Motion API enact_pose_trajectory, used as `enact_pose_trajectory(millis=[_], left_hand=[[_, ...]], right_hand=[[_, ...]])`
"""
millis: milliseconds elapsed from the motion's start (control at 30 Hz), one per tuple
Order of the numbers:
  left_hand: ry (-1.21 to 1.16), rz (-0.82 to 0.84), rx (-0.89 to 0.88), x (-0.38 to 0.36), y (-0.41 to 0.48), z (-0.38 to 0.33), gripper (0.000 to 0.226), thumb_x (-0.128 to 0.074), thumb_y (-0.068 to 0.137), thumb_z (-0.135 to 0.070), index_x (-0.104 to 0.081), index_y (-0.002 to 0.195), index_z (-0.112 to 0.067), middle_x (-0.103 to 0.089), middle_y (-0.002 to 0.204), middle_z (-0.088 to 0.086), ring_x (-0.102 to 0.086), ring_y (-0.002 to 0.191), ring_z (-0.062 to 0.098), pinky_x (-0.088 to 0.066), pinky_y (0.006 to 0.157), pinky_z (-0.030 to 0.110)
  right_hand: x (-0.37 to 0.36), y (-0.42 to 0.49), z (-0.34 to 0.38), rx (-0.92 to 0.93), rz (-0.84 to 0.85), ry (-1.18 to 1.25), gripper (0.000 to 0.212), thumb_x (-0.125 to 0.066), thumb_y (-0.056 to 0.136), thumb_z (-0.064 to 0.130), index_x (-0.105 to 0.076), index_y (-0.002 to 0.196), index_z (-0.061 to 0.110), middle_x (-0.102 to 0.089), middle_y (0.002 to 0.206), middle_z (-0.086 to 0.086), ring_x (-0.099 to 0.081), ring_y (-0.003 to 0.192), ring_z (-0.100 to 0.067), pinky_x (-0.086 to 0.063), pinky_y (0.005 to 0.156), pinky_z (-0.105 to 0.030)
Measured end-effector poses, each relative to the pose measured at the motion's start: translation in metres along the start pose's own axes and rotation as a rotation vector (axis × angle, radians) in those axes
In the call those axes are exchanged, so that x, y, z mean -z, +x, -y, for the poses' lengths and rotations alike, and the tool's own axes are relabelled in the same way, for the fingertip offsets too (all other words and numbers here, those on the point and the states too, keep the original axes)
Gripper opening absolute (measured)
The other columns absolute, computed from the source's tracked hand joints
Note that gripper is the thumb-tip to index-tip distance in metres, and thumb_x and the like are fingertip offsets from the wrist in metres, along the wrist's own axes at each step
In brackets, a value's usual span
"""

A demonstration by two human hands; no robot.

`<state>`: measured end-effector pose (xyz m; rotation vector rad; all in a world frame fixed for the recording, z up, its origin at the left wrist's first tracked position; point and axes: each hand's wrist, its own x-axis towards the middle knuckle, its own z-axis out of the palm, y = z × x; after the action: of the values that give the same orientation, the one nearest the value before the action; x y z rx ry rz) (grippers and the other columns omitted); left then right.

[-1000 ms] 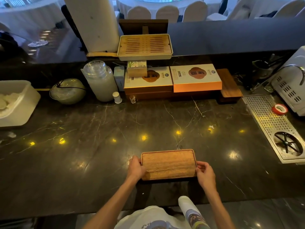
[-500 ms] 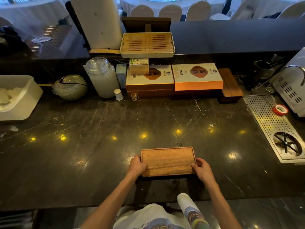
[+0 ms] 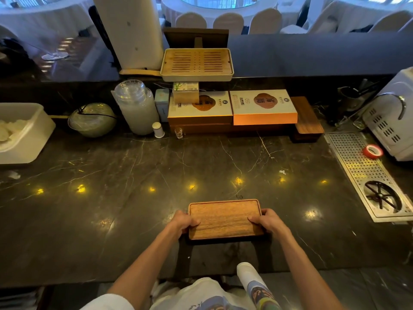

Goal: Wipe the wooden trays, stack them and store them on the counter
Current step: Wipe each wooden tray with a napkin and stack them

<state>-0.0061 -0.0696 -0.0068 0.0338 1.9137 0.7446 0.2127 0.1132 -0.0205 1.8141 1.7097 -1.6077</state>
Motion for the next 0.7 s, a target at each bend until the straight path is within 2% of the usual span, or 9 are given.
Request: enact_pose_trajectory(millis=[100, 200, 300, 400, 433, 533, 600, 700], left_hand=[[-0.068, 0.050, 0.024, 0.007, -0.002, -0.004, 0.028, -0.068, 0.085, -0.002, -0.061, 0.112, 0.000, -0.067, 0.116, 0.015, -0.065, 0.106, 0.027, -0.055, 0.093, 0.040], [-0.092, 0.051, -0.063, 0.021, -0.008, -0.007, 0.034, -0.070, 0.084, -0.004, -0.050, 0.113, -0.006, -0.058, 0.113, 0.009, -0.058, 0.095, 0.019, -0.051, 0.075, 0.031], [-0.040, 0.018, -0.249, 0.037, -0.009, -0.005, 0.049, -0.070, 0.083, -0.002, -0.038, 0.119, -0.011, -0.050, 0.117, 0.005, -0.050, 0.111, 0.019, -0.049, 0.081, 0.029], [0.040, -0.038, -0.441, 0.047, -0.008, 0.006, 0.052, -0.071, 0.080, 0.003, -0.037, 0.117, -0.009, -0.047, 0.123, 0.008, -0.049, 0.118, 0.019, -0.050, 0.098, 0.037], [0.071, -0.053, -0.483, 0.048, -0.007, 0.012, 0.051, -0.071, 0.079, 0.003, -0.038, 0.115, -0.010, -0.047, 0.122, 0.008, -0.050, 0.117, 0.018, -0.049, 0.100, 0.036], [0.228, -0.109, -0.575, 0.046, -0.007, 0.029, 0.047, -0.069, 0.075, 0.007, -0.040, 0.105, -0.015, -0.043, 0.109, 0.000, -0.051, 0.103, 0.018, -0.051, 0.082, 0.027], [0.391, -0.142, -0.672, 0.041, -0.009, 0.034, 0.044, -0.063, 0.072, 0.008, -0.041, 0.104, -0.015, -0.041, 0.105, -0.004, -0.048, 0.097, 0.017, -0.048, 0.074, 0.025], [0.710, -0.217, -0.834, 0.031, -0.014, 0.033, 0.047, -0.061, 0.072, -0.004, -0.046, 0.114, -0.017, -0.046, 0.116, -0.002, -0.045, 0.104, 0.017, -0.048, 0.088, 0.030]], right_hand=[[0.005, 0.003, 0.004, 0.016, 0.017, -0.010, 0.066, -0.076, 0.080, 0.027, -0.046, 0.135, 0.006, -0.059, 0.118, -0.008, -0.058, 0.106, -0.023, -0.050, 0.088, -0.037], [0.005, -0.001, 0.005, 0.139, 0.028, 0.050, 0.073, -0.077, 0.080, 0.026, -0.040, 0.140, 0.009, -0.055, 0.129, -0.007, -0.055, 0.115, -0.024, -0.046, 0.095, -0.038], [-0.001, -0.010, 0.004, 0.278, 0.017, 0.118, 0.071, -0.077, 0.080, 0.026, -0.038, 0.139, 0.018, -0.050, 0.126, 0.002, -0.051, 0.114, -0.016, -0.048, 0.093, -0.035], [-0.013, -0.015, -0.002, 0.396, -0.046, 0.092, 0.064, -0.077, 0.079, 0.019, -0.043, 0.133, 0.020, -0.050, 0.126, 0.004, -0.052, 0.117, -0.015, -0.049, 0.097, -0.035], [-0.018, -0.016, -0.005, 0.428, -0.069, 0.057, 0.062, -0.077, 0.078, 0.017, -0.045, 0.131, 0.020, -0.052, 0.125, 0.004, -0.053, 0.117, -0.014, -0.049, 0.098, -0.034], [-0.030, -0.018, -0.017, 0.503, -0.125, -0.035, 0.053, -0.078, 0.077, 0.013, -0.050, 0.120, 0.026, -0.053, 0.116, 0.009, -0.056, 0.110, -0.012, -0.046, 0.087, -0.020], [-0.035, -0.021, -0.021, 0.528, -0.140, -0.044, 0.052, -0.079, 0.076, 0.009, -0.048, 0.113, 0.029, -0.049, 0.110, 0.013, -0.056, 0.106, -0.012, -0.046, 0.082, -0.017], [-0.040, -0.027, -0.019, 0.584, -0.179, -0.094, 0.056, -0.075, 0.078, 0.006, -0.046, 0.120, 0.028, -0.048, 0.118, 0.010, -0.053, 0.111, -0.010, -0.047, 0.098, -0.026]])
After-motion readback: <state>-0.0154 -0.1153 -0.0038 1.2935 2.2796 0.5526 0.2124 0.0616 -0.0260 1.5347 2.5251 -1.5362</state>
